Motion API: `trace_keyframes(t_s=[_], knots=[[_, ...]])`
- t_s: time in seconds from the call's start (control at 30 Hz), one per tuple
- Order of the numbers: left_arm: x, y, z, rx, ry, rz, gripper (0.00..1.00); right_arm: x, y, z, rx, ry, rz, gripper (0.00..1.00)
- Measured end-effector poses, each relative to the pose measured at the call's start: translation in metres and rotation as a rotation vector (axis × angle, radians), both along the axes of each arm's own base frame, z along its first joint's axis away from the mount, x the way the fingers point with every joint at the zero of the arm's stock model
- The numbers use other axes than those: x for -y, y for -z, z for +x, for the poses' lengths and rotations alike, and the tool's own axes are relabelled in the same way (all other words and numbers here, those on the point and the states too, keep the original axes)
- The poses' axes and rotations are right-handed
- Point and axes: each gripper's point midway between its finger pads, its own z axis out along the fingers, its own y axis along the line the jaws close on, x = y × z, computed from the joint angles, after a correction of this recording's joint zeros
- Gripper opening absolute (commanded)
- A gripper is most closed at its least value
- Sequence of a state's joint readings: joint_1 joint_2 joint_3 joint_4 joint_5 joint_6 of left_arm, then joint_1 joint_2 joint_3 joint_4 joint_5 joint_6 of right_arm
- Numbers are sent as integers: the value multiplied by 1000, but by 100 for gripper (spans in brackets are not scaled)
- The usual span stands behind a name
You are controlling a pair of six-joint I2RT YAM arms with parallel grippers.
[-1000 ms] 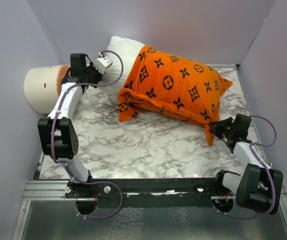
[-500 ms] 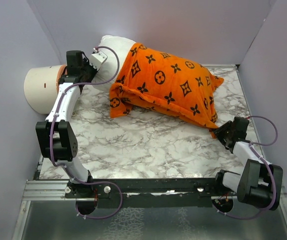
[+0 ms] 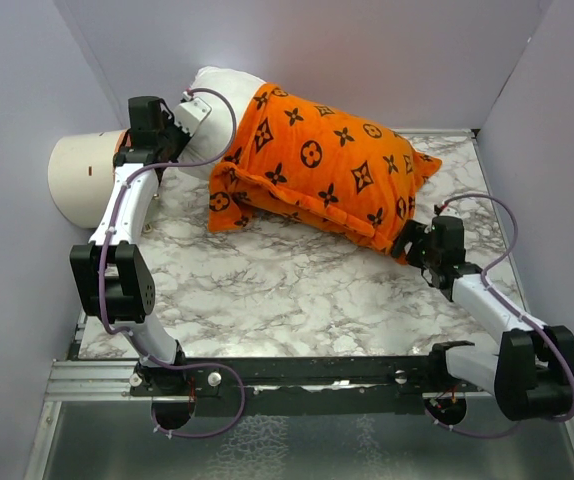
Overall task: Remove the pillowcase from the pillow
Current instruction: Remove the pillow from the pillowcase.
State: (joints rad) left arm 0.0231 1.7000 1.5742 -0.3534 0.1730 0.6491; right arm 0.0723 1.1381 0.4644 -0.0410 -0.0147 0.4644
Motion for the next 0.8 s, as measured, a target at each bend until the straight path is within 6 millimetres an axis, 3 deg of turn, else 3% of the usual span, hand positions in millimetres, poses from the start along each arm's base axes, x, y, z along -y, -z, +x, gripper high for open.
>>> trace_keyframes(t_s=[0.17,0.3,0.37,0.6,0.8], knots=[[-2,-14,3,26,-4,16,0,6,-8,13,-24,-8,-89,87],[-3,-16,3,28,-2,25,0,2,-10,23,-22,-40,-123,77],[-4,-16,2,26,-5,33,0,-8,-10,23,-4,-87,-125,68],[-9,-26,4,47,-13,59,0,-35,6,22,-38,-185,-65,2],[-10,-31,8,60,-7,90,0,-40,15,14,-81,-115,20,1]])
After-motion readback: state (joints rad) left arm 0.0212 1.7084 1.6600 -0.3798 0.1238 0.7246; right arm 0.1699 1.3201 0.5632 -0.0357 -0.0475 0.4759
